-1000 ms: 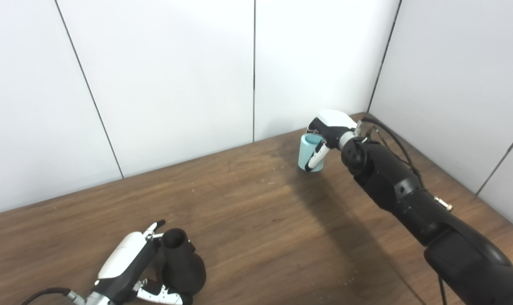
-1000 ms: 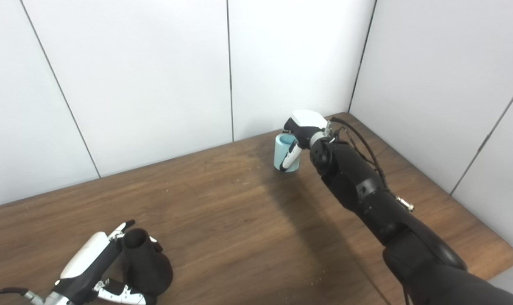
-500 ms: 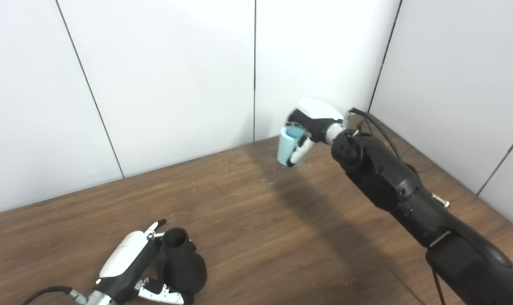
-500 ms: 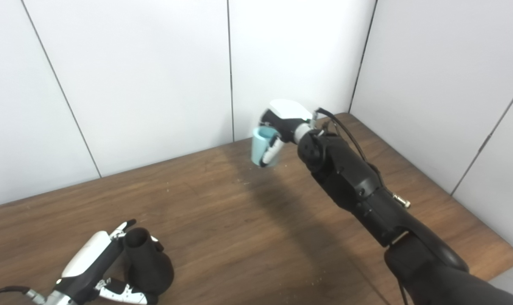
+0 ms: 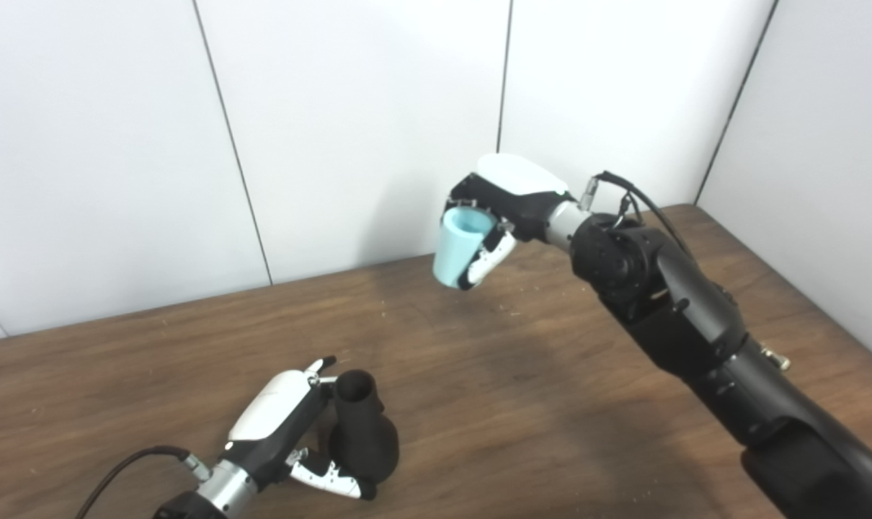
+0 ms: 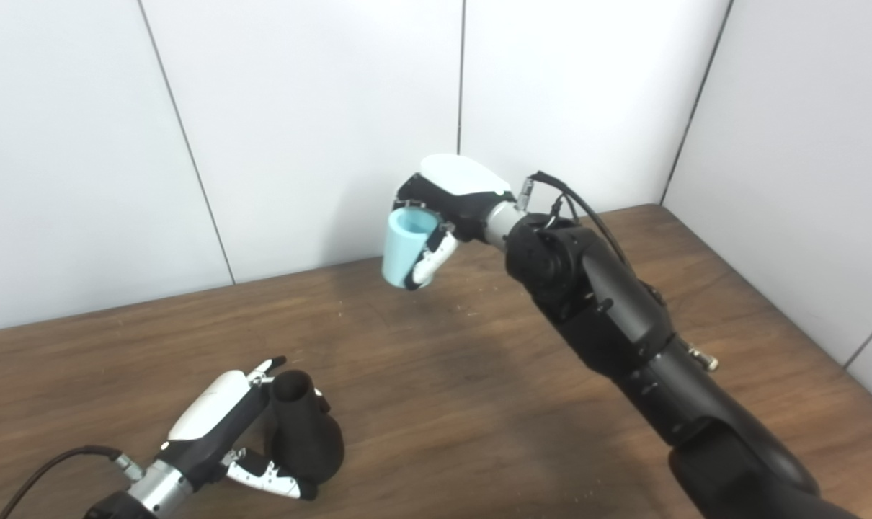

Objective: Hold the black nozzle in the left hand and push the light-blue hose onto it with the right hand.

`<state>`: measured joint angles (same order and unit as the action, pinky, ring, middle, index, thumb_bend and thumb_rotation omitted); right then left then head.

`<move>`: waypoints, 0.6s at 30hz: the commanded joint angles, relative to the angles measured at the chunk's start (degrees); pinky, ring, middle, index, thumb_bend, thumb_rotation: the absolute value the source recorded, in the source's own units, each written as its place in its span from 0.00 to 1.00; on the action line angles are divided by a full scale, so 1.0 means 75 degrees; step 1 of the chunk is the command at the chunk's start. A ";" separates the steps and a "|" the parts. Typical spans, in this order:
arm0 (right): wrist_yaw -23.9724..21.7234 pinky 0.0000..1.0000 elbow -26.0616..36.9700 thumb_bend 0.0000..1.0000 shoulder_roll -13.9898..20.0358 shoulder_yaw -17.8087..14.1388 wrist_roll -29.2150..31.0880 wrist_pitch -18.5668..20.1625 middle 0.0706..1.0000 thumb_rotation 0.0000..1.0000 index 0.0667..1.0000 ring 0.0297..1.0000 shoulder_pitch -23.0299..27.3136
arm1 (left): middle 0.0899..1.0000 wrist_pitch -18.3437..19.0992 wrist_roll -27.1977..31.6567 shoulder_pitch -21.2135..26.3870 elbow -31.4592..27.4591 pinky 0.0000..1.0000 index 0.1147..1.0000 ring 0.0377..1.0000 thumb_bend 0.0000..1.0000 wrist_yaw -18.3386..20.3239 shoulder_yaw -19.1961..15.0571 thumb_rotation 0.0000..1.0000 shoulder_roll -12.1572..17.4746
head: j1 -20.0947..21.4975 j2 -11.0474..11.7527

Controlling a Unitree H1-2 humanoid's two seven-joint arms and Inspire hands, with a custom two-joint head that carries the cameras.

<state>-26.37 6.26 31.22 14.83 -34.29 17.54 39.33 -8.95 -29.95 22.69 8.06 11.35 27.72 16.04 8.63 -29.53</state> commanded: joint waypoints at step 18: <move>-0.0978 0.36 0.1574 0.52 -0.0018 -0.0227 0.0950 -0.0094 0.45 0.00 0.47 0.41 0.0674 | 0.41 0.1632 -0.0975 0.0029 0.0215 1.00 0.43 0.59 0.53 0.0821 0.0705 0.00 -0.0401 | -0.1764 -0.0609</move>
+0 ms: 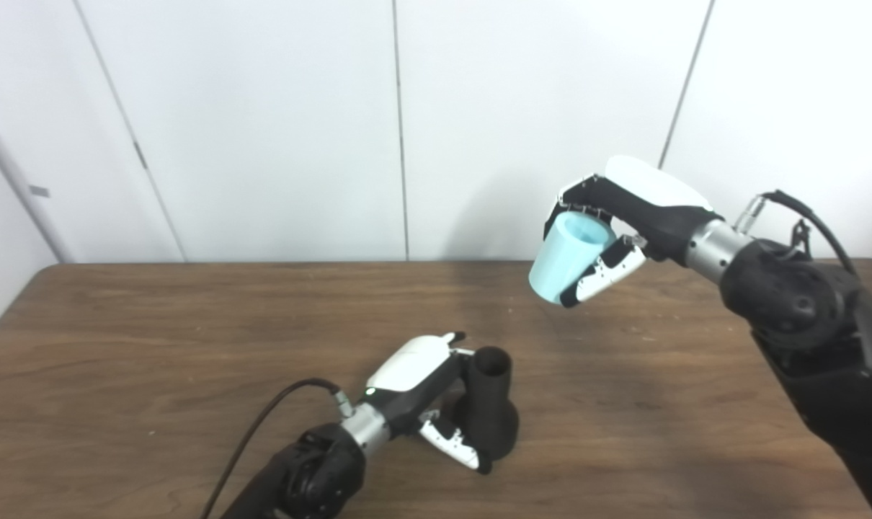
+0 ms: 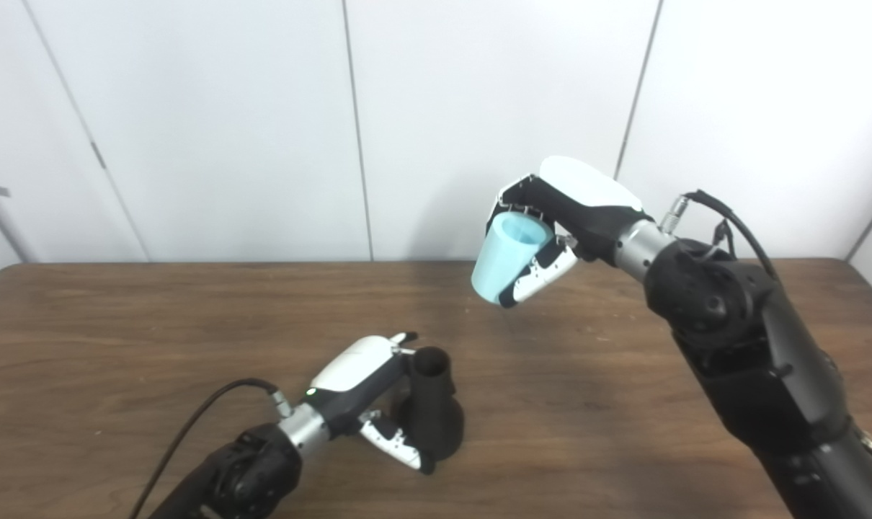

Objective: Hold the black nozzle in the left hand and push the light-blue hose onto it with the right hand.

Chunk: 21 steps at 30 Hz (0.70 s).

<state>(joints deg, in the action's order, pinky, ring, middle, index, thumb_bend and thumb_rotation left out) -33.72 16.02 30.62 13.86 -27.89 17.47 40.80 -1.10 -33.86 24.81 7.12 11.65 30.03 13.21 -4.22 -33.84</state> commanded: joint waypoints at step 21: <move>-0.0591 0.34 0.0481 0.52 -0.0127 0.0250 0.0273 -0.0285 0.44 0.00 0.49 0.38 0.0704 | 0.41 0.0738 -0.0336 -0.0295 0.0170 1.00 0.43 0.59 0.53 0.0748 0.0452 0.00 0.0047 | 0.0417 -0.0146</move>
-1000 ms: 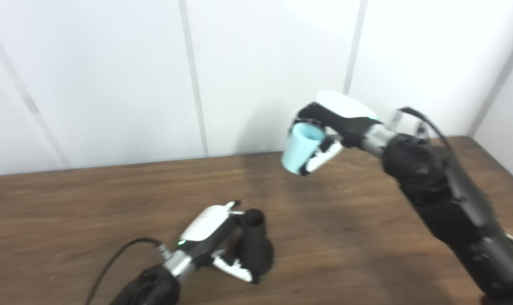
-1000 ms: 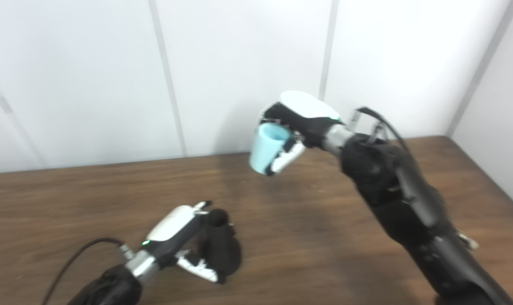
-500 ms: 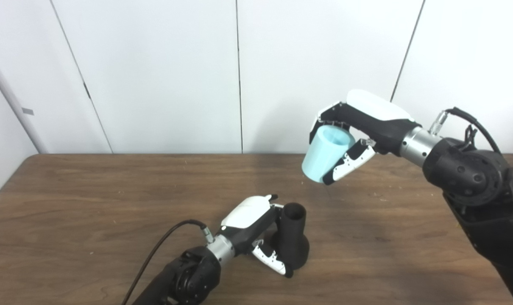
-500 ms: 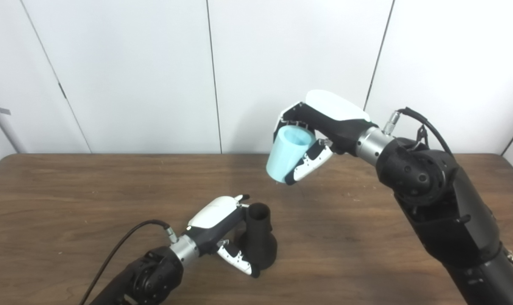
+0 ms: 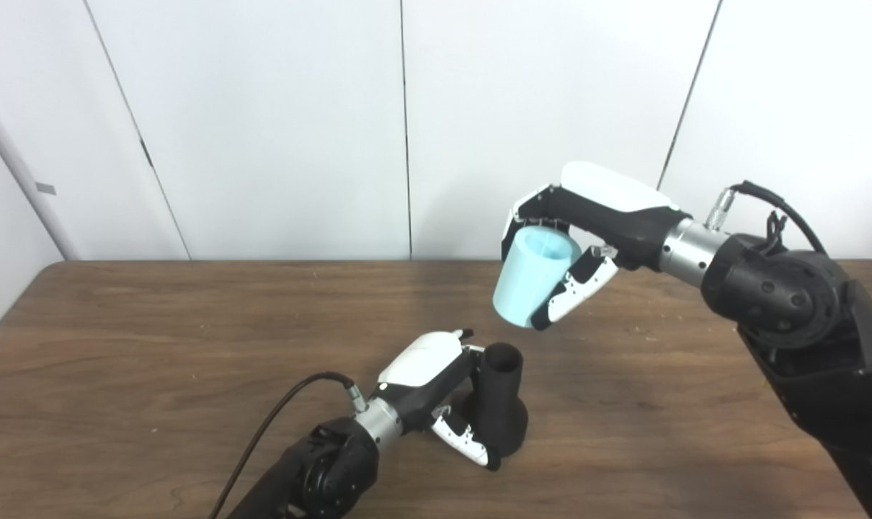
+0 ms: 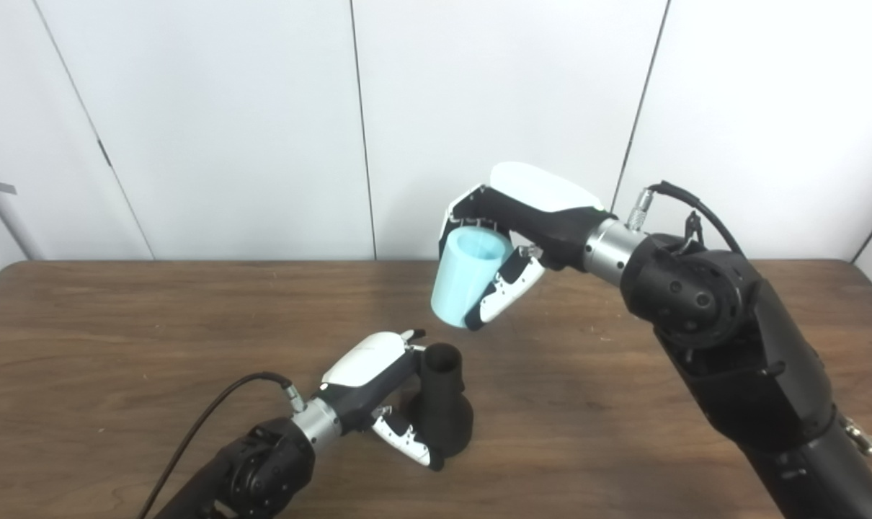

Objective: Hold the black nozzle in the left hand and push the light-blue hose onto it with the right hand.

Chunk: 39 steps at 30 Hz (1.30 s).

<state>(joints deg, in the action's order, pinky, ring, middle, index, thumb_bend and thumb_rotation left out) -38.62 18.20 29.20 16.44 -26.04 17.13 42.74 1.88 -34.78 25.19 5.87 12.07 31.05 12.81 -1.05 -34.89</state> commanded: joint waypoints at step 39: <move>-0.0638 0.30 0.0133 0.51 -0.0298 0.0563 -0.0469 0.0265 0.42 0.00 0.49 0.36 0.0323 | 0.40 0.0353 -0.0158 -0.0328 0.0246 1.00 0.43 0.59 0.53 0.0725 0.0272 0.00 0.0118 | 0.0025 -0.0239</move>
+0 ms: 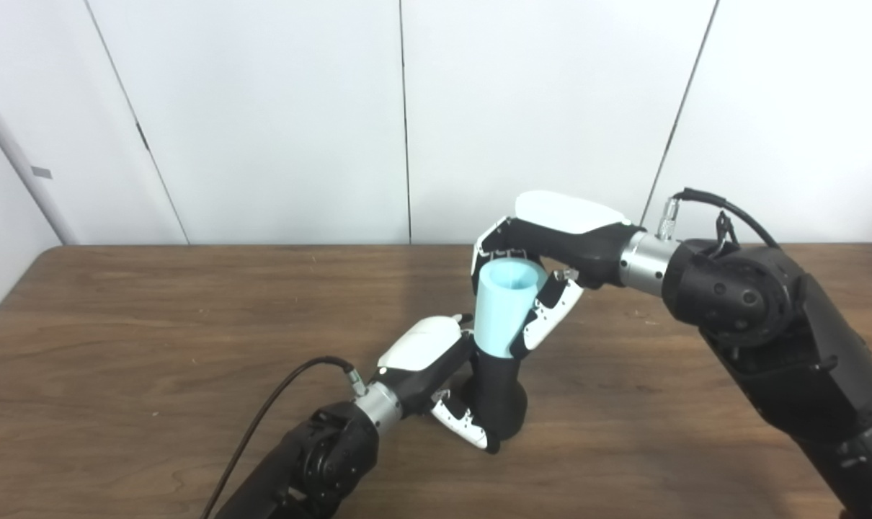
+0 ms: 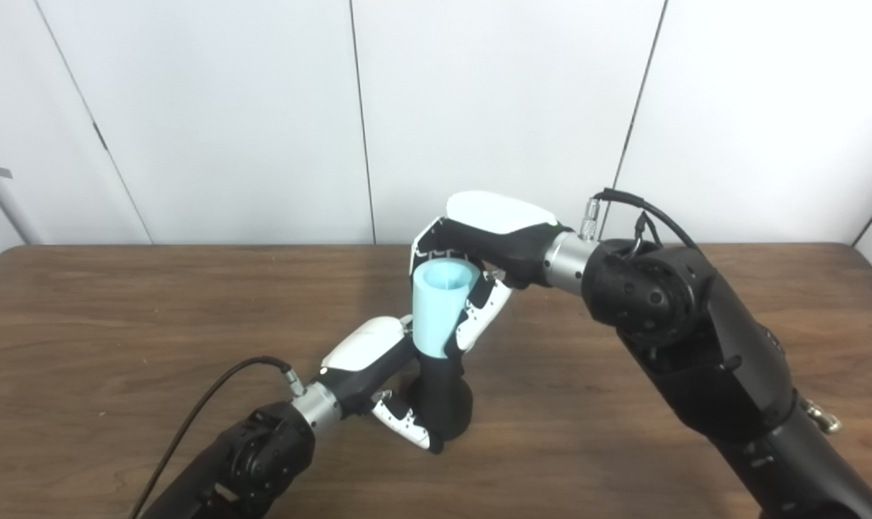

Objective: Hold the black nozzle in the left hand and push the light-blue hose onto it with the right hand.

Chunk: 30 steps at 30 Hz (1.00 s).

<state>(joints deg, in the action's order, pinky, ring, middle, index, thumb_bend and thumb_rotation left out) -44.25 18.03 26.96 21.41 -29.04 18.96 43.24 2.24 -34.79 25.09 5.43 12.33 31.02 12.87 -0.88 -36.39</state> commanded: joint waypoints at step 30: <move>-0.0130 0.31 0.0211 0.51 0.0379 0.0114 -0.0187 -0.0211 0.43 0.00 0.50 0.36 -0.0229 | 0.40 0.0434 -0.0122 -0.0336 0.0182 1.00 0.43 0.59 0.53 0.0778 0.0241 0.00 0.0155 | 0.0142 -0.0081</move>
<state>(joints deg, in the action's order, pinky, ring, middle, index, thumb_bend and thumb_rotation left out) -43.69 18.74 27.96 22.16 -29.86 17.60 40.87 2.92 -34.79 24.94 4.85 12.66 31.00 12.89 0.18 -36.91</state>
